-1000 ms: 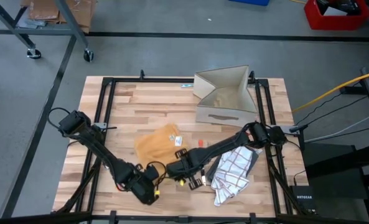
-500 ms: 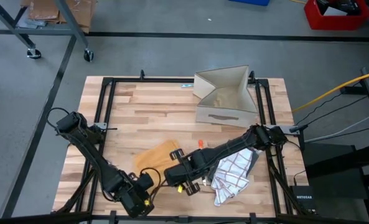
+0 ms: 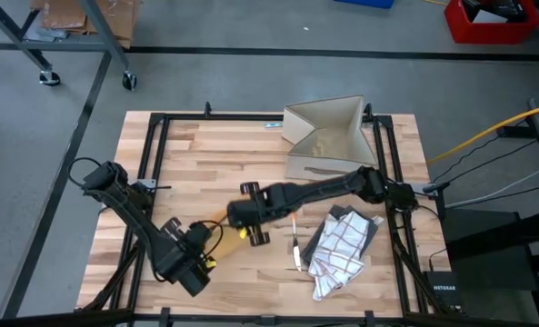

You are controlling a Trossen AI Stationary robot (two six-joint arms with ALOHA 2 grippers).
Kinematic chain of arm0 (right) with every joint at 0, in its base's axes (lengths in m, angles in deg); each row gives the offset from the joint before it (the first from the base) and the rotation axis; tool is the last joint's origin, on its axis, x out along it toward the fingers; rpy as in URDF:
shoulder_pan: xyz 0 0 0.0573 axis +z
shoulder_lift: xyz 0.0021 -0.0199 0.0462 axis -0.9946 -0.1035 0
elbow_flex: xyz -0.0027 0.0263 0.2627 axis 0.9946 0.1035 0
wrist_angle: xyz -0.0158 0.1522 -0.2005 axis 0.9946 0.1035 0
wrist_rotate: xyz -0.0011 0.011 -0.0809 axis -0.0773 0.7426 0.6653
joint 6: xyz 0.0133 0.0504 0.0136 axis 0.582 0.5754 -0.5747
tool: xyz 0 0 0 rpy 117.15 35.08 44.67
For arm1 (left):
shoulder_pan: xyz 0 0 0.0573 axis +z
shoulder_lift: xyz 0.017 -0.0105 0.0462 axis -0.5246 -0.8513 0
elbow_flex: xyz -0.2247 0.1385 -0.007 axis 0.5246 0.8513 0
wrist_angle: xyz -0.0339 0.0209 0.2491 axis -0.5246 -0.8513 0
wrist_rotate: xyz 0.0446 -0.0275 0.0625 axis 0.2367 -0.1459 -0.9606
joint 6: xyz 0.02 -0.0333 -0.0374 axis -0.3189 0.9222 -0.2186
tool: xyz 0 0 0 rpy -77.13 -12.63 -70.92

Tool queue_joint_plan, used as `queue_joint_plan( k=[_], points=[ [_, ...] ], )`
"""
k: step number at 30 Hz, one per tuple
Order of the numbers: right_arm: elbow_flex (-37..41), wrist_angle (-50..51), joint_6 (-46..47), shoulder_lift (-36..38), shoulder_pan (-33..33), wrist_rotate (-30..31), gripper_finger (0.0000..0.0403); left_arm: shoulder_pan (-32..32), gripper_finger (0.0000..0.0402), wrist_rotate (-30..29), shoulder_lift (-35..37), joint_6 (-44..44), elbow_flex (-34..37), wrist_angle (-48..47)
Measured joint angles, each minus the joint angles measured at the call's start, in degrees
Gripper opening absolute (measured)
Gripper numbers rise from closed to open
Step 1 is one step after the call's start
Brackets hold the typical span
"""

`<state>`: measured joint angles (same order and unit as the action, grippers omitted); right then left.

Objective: Fold towel
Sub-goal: Fold the orange kitchen towel

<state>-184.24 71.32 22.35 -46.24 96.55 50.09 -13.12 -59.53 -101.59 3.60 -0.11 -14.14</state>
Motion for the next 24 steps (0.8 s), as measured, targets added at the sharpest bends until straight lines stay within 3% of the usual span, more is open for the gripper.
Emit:
queue_joint_plan(
  k=[9, 17, 24],
  points=[
    [0.0, -1.47, -0.1, -0.69, -5.46, -2.81, 0.0001, 3.35, 0.0, -1.52, 0.0, -5.1, 6.63, 0.21],
    [-0.04, -6.43, -2.89, -6.02, -8.53, -3.04, 0.0001, 6.12, 0.0, -1.23, -0.01, -4.51, 13.96, 0.73],
    [-0.02, -6.72, -2.91, -8.83, -8.83, -2.89, 0.0018, 7.69, 0.0001, -1.65, -0.02, -7.29, 21.68, 10.82]
  ],
)
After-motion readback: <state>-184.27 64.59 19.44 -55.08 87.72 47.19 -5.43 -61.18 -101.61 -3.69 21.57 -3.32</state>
